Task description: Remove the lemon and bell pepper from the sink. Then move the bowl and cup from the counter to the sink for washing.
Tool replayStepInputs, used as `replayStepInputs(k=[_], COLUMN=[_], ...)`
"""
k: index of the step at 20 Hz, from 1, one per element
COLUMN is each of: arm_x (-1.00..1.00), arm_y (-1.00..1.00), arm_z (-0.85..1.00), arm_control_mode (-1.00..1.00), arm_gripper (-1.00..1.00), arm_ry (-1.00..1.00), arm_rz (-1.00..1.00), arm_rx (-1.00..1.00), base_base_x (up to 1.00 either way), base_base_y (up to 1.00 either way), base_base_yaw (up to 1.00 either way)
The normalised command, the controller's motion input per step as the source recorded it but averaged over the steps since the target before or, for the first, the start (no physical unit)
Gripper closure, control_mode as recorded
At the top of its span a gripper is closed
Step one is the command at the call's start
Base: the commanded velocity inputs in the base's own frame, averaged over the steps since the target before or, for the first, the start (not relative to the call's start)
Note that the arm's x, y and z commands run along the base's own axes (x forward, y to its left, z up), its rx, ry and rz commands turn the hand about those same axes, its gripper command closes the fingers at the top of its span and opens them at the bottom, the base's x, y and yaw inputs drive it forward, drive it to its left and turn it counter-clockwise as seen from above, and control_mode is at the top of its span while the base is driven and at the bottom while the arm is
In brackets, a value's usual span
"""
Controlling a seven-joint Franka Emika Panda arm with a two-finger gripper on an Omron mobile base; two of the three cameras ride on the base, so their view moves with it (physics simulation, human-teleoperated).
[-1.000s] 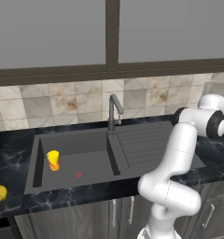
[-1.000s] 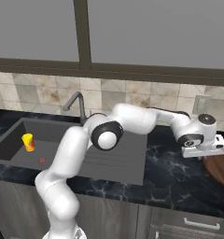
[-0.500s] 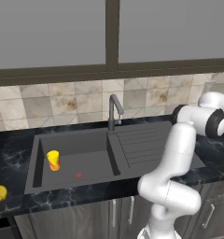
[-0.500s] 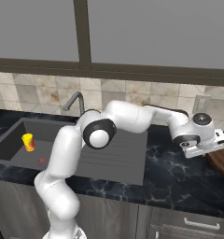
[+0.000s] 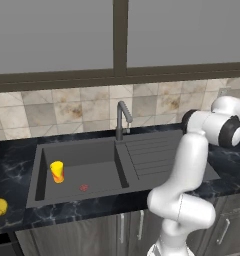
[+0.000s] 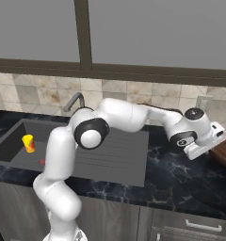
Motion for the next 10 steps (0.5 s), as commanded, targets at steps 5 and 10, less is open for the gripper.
replayStepInputs(k=[5, 10], arm_x=[-0.23, -0.21], arm_y=[0.05, 0.10], arm_z=[0.40, 0.38], arm_control_mode=[-1.00, -1.00], arm_gripper=[1.00, 1.00], arm_ry=[0.17, 0.15], arm_rz=[0.14, 0.13], arm_rx=[-0.03, -0.01], base_base_x=[0.00, 0.00], base_base_y=[0.00, 0.00], base_base_yaw=[0.00, 0.00])
